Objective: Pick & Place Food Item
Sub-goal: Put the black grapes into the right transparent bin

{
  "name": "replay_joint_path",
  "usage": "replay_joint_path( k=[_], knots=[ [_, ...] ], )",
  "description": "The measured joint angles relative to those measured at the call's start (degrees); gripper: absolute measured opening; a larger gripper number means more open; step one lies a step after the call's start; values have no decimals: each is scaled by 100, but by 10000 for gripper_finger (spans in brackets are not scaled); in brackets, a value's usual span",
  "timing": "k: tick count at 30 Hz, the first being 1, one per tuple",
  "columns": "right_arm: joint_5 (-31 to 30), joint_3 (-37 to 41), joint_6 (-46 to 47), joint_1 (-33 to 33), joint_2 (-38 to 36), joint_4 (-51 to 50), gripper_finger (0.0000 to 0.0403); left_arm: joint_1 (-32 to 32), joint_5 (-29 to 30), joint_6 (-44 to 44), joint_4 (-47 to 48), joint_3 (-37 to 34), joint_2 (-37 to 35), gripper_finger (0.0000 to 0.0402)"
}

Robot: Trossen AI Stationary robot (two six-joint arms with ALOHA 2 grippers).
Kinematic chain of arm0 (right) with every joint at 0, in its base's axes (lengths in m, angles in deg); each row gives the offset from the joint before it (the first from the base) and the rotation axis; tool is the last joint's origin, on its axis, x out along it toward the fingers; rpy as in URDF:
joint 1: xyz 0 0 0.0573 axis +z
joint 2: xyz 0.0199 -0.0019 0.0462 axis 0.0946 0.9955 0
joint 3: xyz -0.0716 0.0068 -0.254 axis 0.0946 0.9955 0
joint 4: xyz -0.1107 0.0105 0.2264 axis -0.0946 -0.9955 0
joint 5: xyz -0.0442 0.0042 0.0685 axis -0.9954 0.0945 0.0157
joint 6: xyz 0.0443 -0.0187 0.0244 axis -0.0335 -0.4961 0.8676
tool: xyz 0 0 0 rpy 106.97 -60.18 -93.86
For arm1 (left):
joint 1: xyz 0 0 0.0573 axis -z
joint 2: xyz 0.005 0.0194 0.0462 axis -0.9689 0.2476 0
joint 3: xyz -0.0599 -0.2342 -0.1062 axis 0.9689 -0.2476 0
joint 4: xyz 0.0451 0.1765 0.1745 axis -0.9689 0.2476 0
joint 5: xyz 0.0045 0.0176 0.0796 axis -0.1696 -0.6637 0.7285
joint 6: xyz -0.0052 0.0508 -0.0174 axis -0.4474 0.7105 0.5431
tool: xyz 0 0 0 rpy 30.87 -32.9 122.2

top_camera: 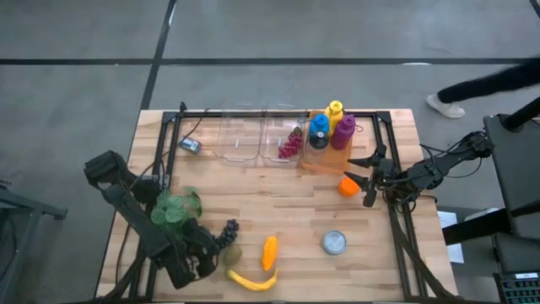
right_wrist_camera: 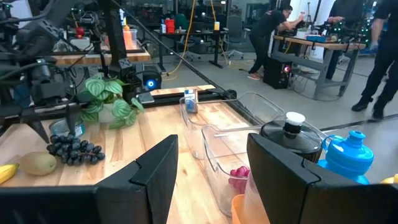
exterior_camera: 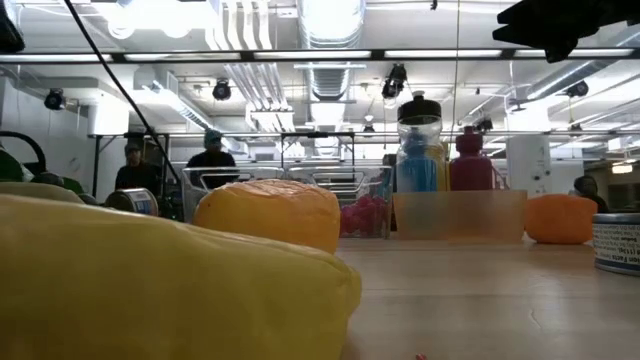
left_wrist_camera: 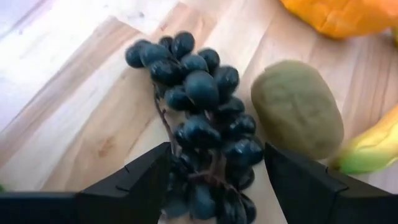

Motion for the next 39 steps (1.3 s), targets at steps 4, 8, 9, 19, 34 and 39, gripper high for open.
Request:
replay_joint_path(
  k=[4, 8, 9, 19, 34, 39],
  knots=[
    [0, 0, -3, 0, -2, 0, 190, -8, 142, 49, -427, -374, -237, 261],
    [0, 0, -5, 0, 0, 0, 190, -11, 142, 65, -847, -619, -244, 262],
    [0, 0, 0, 0, 0, 0, 190, -11, 140, 70, -942, -654, -236, 262],
    [0, 0, 2, 0, 0, 0, 190, -84, 141, 279, -1044, -712, -233, 262],
    [0, 0, -5, 0, -1, 0, 190, -272, 93, 464, -1190, -724, 20, 262],
    [0, 0, -5, 0, -2, 0, 190, -284, 43, 464, -1240, -724, 90, 262]
  ],
)
